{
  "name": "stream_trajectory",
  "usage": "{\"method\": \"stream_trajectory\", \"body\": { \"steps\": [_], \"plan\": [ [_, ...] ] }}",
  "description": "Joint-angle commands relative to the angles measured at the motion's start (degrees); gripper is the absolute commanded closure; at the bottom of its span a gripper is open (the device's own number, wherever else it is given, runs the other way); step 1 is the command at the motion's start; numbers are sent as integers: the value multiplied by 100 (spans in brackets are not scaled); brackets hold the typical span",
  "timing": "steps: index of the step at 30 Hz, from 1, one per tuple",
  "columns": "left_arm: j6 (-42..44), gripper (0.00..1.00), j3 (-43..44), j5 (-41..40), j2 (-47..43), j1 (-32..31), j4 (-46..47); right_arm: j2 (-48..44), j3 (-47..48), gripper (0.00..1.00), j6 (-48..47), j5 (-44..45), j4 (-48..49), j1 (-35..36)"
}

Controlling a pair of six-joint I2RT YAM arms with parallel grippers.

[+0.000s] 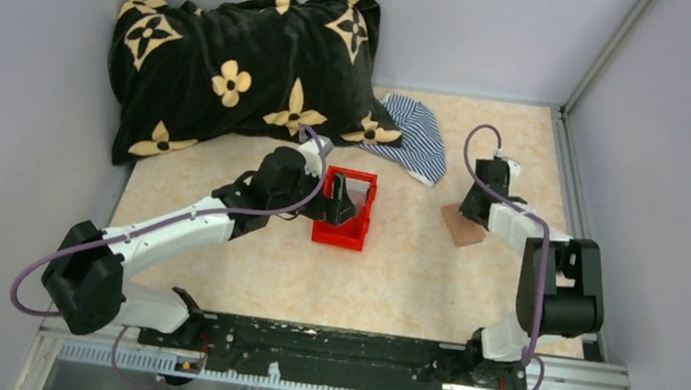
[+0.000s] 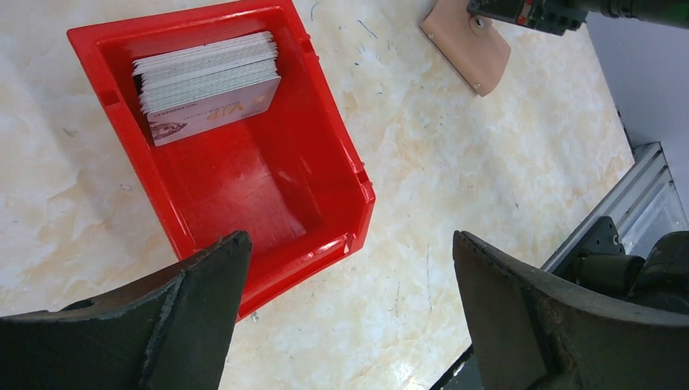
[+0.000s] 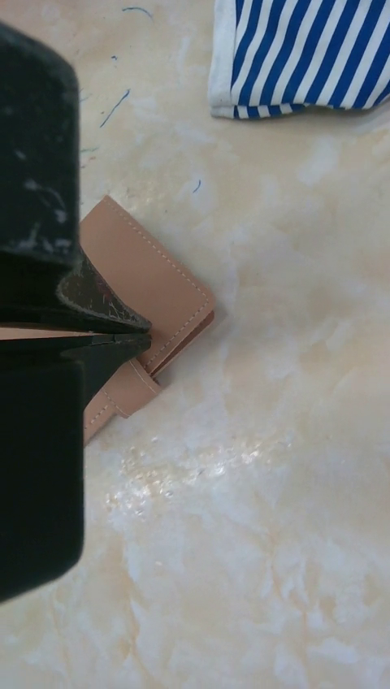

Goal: Take the credit cards out of the card holder

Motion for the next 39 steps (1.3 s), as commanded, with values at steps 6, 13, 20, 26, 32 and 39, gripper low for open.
{"method": "stream_trajectory", "body": {
  "steps": [6,13,20,26,32,39],
  "plan": [
    [-90,1,-84,-35,-150,-50,114,-536,-211,84,209,-139,46,-220],
    [-48,1,-135,-84,-234,-58,75,-289,-635,80,63,-575,109,-167],
    [-119,1,-185,-38,-316,-59,66,-937,-1336,79,435,-1184,43,261],
    [-238,1,-255,51,-264,-83,137,-1229,-1459,79,1030,-1207,-226,1208],
    [-384,1,-385,121,-181,-261,338,-1203,-1450,79,1688,-1098,-168,2441],
    [-813,1,-889,-249,-394,-780,493,-1228,-1536,79,2233,-1070,81,3153]
  ]
}}
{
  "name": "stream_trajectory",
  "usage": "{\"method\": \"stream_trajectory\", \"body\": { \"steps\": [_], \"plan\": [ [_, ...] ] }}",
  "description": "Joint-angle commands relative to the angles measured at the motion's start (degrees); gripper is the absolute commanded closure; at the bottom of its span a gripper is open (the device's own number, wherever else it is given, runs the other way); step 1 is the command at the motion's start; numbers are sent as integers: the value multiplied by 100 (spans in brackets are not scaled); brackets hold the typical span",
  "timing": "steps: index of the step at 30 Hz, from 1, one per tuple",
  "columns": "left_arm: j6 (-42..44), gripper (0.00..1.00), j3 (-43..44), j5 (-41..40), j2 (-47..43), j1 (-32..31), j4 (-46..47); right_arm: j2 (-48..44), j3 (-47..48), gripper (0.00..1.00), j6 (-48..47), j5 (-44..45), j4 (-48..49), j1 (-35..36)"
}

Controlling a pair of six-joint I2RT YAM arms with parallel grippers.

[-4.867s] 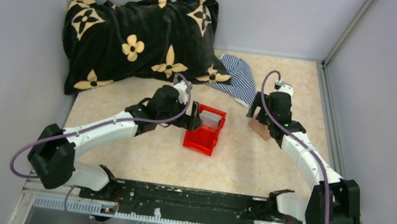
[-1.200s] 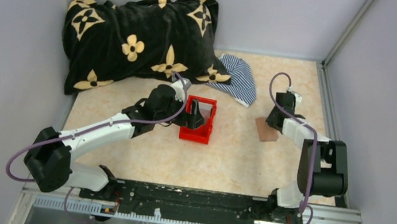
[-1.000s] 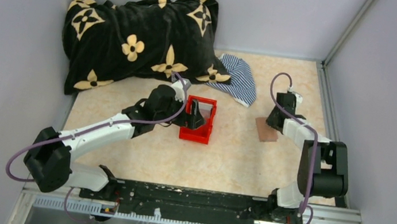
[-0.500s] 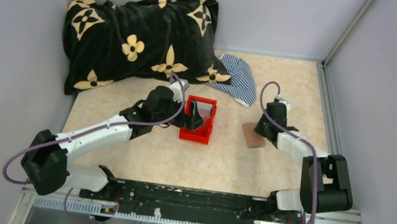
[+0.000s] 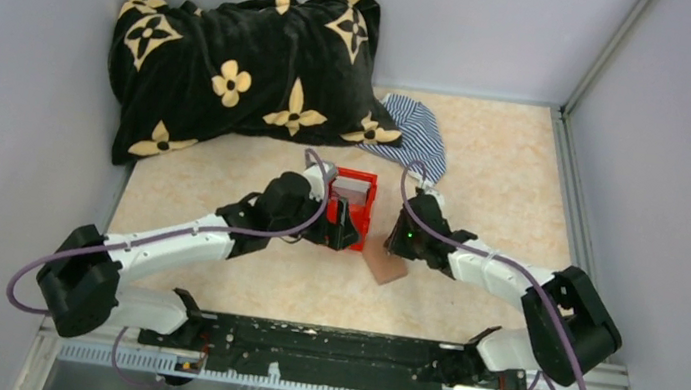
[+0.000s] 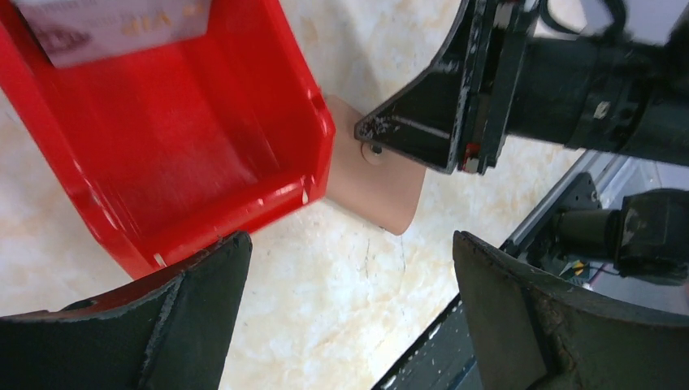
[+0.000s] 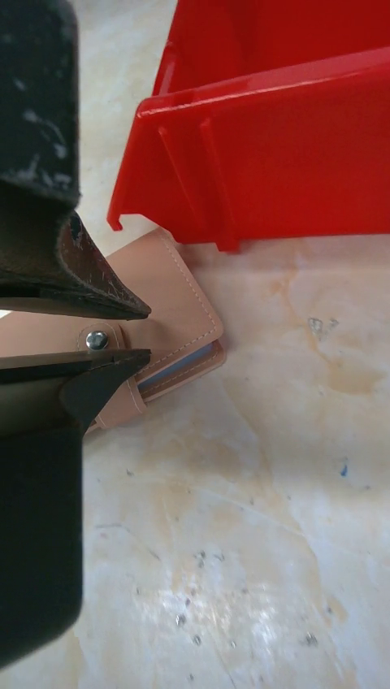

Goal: Take the credit cards out of the card holder

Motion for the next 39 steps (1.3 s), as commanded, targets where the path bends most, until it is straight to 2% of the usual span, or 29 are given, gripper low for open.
{"method": "stream_trajectory", "body": {
  "steps": [1,7,13,25,39],
  "plan": [
    [-385,1,-384,-278,-188,-330,242,-9,-215,79,450,-105,-185,249],
    [-630,1,-666,-590,152,-700,675,-284,-382,79,436,-102,-354,434],
    [-615,1,-693,-737,506,-738,954,-396,-593,79,496,-96,-273,519],
    [-32,1,-58,-1327,1502,-702,904,-327,-635,78,492,-128,-66,519],
    [377,1,465,-1130,1907,-372,986,-268,-601,77,426,-166,44,519]
  ]
}}
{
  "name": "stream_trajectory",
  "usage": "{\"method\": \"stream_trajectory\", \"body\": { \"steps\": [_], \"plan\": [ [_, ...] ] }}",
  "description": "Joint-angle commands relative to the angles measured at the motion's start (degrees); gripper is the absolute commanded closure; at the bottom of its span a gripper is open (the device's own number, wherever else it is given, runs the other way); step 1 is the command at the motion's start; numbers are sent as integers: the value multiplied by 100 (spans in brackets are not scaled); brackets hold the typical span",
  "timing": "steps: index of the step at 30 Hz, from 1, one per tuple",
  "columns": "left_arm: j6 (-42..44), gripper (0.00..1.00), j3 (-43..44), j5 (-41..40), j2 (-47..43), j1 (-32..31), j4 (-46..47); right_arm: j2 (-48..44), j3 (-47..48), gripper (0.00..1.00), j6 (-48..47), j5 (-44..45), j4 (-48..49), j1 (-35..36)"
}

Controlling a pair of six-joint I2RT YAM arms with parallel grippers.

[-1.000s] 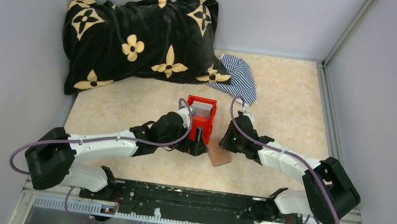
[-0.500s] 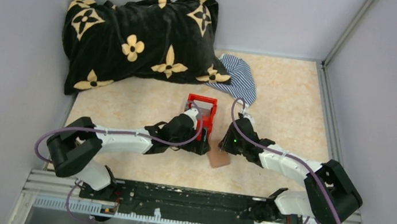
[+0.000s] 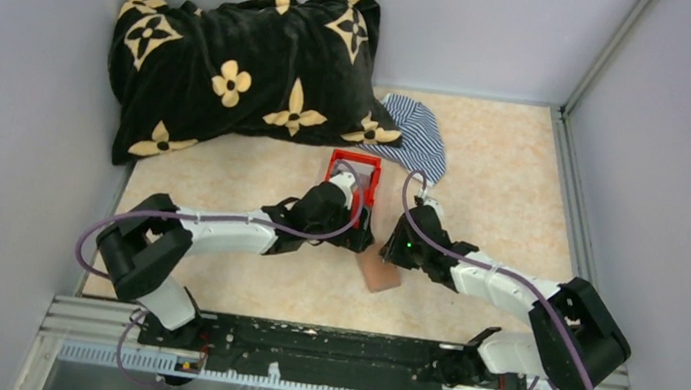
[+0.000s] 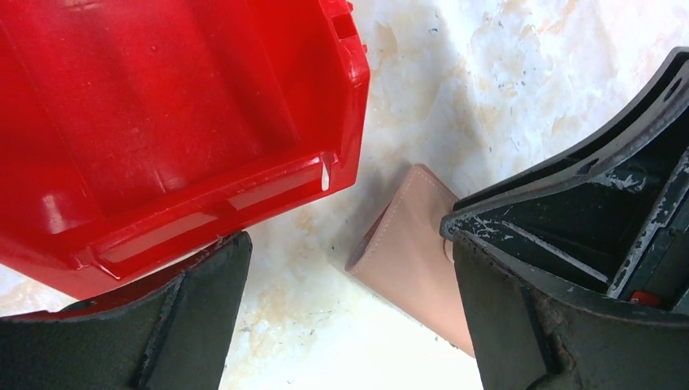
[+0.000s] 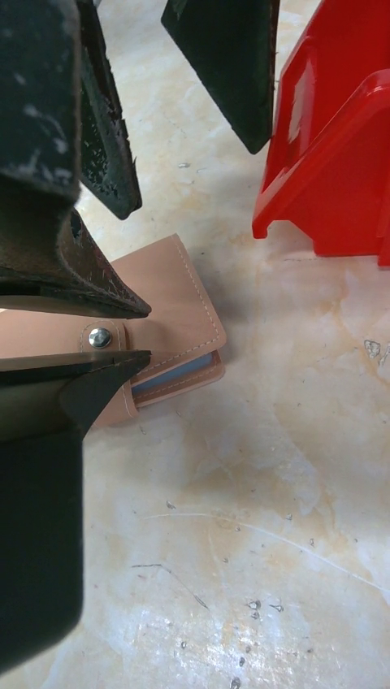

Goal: Take the credit cards out of the card holder

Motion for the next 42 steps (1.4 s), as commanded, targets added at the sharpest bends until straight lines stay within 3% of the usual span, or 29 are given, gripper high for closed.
{"method": "stream_trajectory", "body": {
  "steps": [1,8,12,17,28,35,42],
  "plan": [
    [113,1,171,103,57,67,181,62,-111,78,-84,-53,-280,112],
    [-270,1,-169,635,-575,43,336,-1556,-148,87,73,919,-987,72],
    [-175,1,-329,582,-942,41,210,-1220,-199,95,-13,895,-1253,25],
    [-268,1,-549,765,-1261,16,81,-808,-692,100,118,455,-710,54],
    [-1200,1,-1247,767,-1538,-237,556,-385,-635,100,437,330,-465,745],
    [-1750,3,-1531,60,-1732,-346,661,-727,-489,100,463,745,-932,957],
    [-2042,12,-1667,-57,-1655,-349,713,-1125,214,72,-369,1386,-1717,979]
  ]
}}
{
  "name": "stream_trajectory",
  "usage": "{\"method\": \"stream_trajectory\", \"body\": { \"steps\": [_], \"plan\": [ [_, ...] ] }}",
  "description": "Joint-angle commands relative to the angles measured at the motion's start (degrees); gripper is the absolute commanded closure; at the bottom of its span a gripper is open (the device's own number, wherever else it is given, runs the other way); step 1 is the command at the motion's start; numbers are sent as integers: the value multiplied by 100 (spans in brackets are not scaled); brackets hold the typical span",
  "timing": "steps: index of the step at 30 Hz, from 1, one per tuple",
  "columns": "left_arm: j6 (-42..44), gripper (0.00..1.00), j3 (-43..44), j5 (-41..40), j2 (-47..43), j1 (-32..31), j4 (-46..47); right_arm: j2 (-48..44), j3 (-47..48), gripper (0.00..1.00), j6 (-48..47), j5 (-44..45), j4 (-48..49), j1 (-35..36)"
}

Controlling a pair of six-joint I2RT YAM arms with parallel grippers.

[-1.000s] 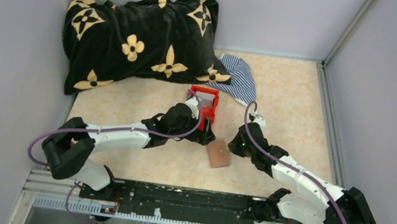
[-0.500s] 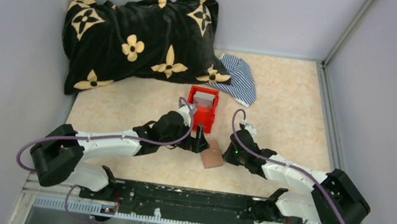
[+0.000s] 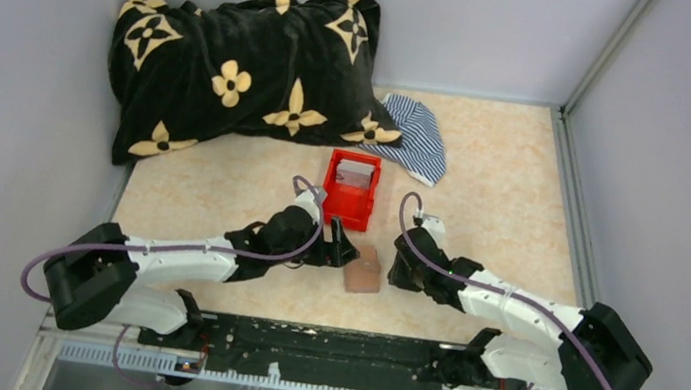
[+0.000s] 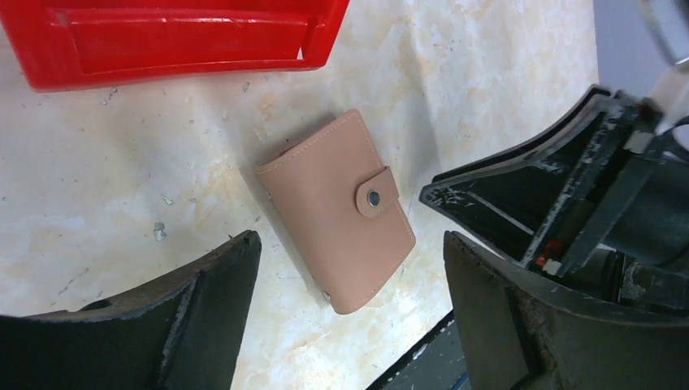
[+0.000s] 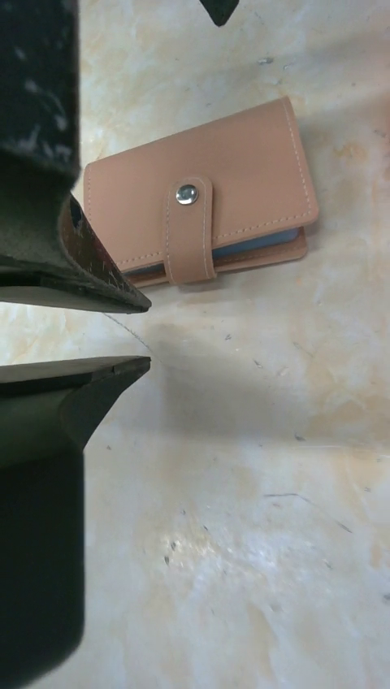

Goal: Take the credit cards out of the card holder

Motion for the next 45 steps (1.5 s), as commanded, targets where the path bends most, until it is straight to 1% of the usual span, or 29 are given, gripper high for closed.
{"method": "stream_trajectory", "body": {
  "steps": [1,4,6,7,9,11,13,14,15,17,18,22,23,25,30,33,37,38,39,43,45],
  "plan": [
    [-264,18,-113,-6,55,-21,204,-179,709,70,-714,495,-534,73],
    [-446,30,-301,304,137,-19,436,71,1093,68,-994,593,-660,67],
    [-530,46,-337,325,191,-19,442,246,1286,68,-1108,616,-688,69],
    [-509,52,-314,288,225,-19,404,318,1371,68,-1138,609,-695,67],
    [-448,55,-164,121,311,-20,78,410,1483,68,-1190,569,-666,65],
    [-341,54,21,20,455,-19,-103,457,1531,68,-1239,500,-561,72],
    [-275,57,47,148,589,-22,57,501,1563,68,-1273,428,-505,68],
    [-292,61,53,266,604,-20,179,521,1574,73,-1272,411,-483,65],
    [-308,64,60,405,609,-19,295,546,1575,83,-1269,382,-474,70],
    [-287,67,164,578,645,-19,384,604,1577,98,-1260,382,-475,67],
    [-277,68,237,624,659,-19,350,628,1562,100,-1254,378,-466,69],
    [-255,96,280,653,758,-12,600,681,1523,100,-1254,295,-376,68],
    [-275,100,291,662,823,-1,652,686,1515,100,-1253,245,-341,65],
    [-312,100,316,809,1036,37,753,677,1505,100,-1267,170,-294,68],
    [-526,100,149,1247,1513,107,1432,692,1498,100,-1327,71,-244,67],
    [-570,100,154,1406,1805,138,1421,682,1492,100,-1371,-16,-215,68],
    [-677,100,-25,1383,1900,195,1449,608,1454,100,-1581,-160,-124,68],
    [-692,100,-47,1384,1895,221,1405,599,1457,100,-1669,-201,-110,71],
    [-708,100,-83,1374,1886,237,1393,605,1468,95,-1762,-241,-117,70],
    [-713,100,-123,1365,1882,266,1374,772,1583,59,-2155,-422,-210,73],
    [-711,100,-118,1359,1904,261,1368,916,1652,54,-2251,-472,-282,88]
  ]
}}
